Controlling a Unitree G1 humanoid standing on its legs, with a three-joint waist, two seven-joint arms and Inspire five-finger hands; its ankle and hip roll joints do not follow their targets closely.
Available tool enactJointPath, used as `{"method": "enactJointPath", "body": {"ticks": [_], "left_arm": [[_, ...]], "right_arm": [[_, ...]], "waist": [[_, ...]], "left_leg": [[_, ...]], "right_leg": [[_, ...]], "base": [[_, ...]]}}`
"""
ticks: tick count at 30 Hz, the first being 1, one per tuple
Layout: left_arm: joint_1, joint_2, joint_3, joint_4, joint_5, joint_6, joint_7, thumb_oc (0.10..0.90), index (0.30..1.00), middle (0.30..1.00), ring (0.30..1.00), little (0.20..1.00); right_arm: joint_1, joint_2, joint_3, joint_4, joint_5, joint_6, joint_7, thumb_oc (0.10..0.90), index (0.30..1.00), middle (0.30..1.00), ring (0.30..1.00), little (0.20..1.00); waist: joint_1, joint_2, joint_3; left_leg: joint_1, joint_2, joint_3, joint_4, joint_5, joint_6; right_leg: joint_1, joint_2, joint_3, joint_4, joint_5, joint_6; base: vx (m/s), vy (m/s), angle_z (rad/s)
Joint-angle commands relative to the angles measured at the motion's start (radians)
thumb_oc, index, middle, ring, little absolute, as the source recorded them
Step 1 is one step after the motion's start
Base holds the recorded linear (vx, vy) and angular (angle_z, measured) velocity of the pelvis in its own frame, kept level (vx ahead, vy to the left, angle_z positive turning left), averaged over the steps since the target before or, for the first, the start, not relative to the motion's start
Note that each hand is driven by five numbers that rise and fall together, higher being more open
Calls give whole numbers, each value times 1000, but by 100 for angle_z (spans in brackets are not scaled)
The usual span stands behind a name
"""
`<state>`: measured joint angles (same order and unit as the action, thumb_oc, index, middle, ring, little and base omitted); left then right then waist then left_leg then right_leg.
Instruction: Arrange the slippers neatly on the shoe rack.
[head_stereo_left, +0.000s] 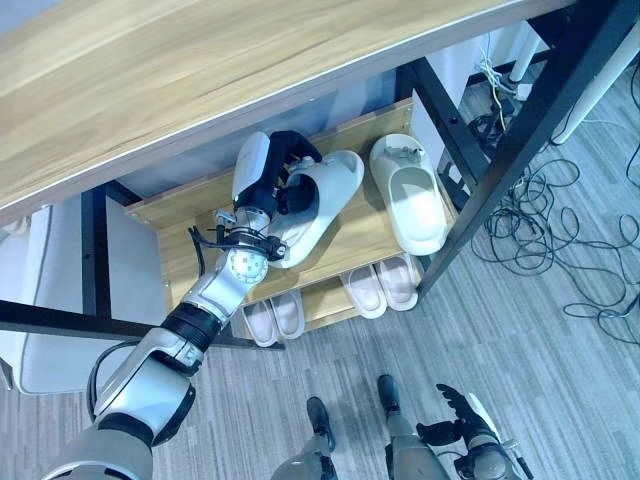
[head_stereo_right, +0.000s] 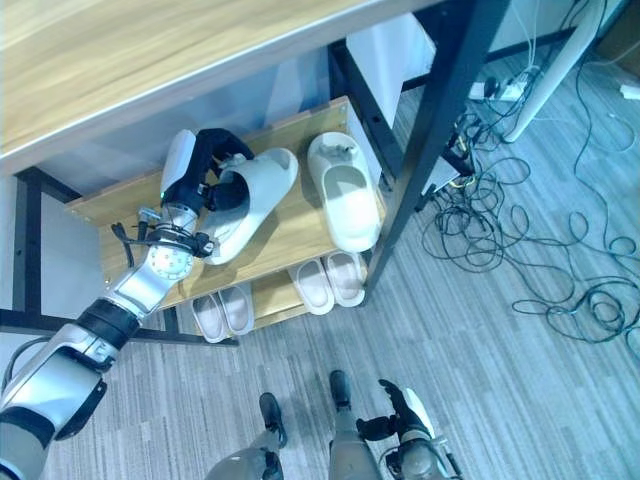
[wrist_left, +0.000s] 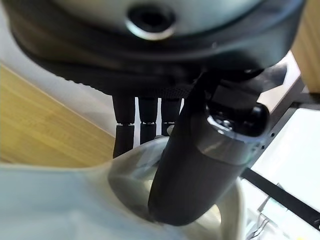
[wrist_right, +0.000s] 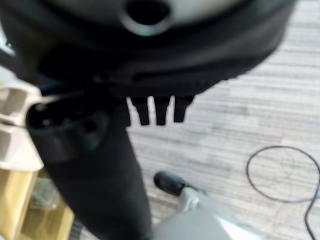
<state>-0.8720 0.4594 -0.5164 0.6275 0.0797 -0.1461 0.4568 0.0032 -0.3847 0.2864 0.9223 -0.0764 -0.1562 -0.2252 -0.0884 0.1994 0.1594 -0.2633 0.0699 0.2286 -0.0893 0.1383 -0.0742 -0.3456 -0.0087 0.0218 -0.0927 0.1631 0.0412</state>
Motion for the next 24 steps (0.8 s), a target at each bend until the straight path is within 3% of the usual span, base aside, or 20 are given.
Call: {"method": "enactJointPath", "body": {"ticks": [1,6,7,9,24], "left_arm": [[-183,31,31,110,2,-43,101,400,300,300,300,300],[-229,36,12,172,4,-35,102,405,307,307,307,307],[-236,34,11,184,4,-32,105,599,599,599,599,599],[-253,27,5,203,5,-29,107,800,900,900,900,900],[-225,-48,-4,169,7,-39,104,800,900,900,900,900]], "right_arm": [[85,-24,23,-83,20,-33,-22,800,900,900,900,900],[85,-25,33,-78,27,-36,-22,800,900,900,900,900],[86,-24,35,-77,28,-37,-22,800,900,900,900,900],[86,-22,40,-76,34,-40,-22,800,900,900,900,900],[84,-11,51,-68,41,-45,-29,800,900,900,900,900]], "waist": [[-12,-27,-80],[-13,-28,-80],[-13,-29,-80],[-12,-31,-82],[-6,-45,-85]], "left_leg": [[-56,-48,-41,2,-20,-15],[-64,-49,-45,2,-17,-16],[-66,-50,-44,2,-16,-16],[-71,-51,-48,2,-16,-16],[-76,-44,-65,2,-12,-18]], "right_leg": [[-23,-93,-65,16,-58,130],[-32,-92,-66,17,-54,129],[-34,-92,-68,18,-54,129],[-39,-93,-72,19,-53,129],[-39,-85,-85,19,-56,121]], "base": [[7,-1,-19],[10,-8,-7],[0,0,0],[0,0,0],[1,-10,1]]}}
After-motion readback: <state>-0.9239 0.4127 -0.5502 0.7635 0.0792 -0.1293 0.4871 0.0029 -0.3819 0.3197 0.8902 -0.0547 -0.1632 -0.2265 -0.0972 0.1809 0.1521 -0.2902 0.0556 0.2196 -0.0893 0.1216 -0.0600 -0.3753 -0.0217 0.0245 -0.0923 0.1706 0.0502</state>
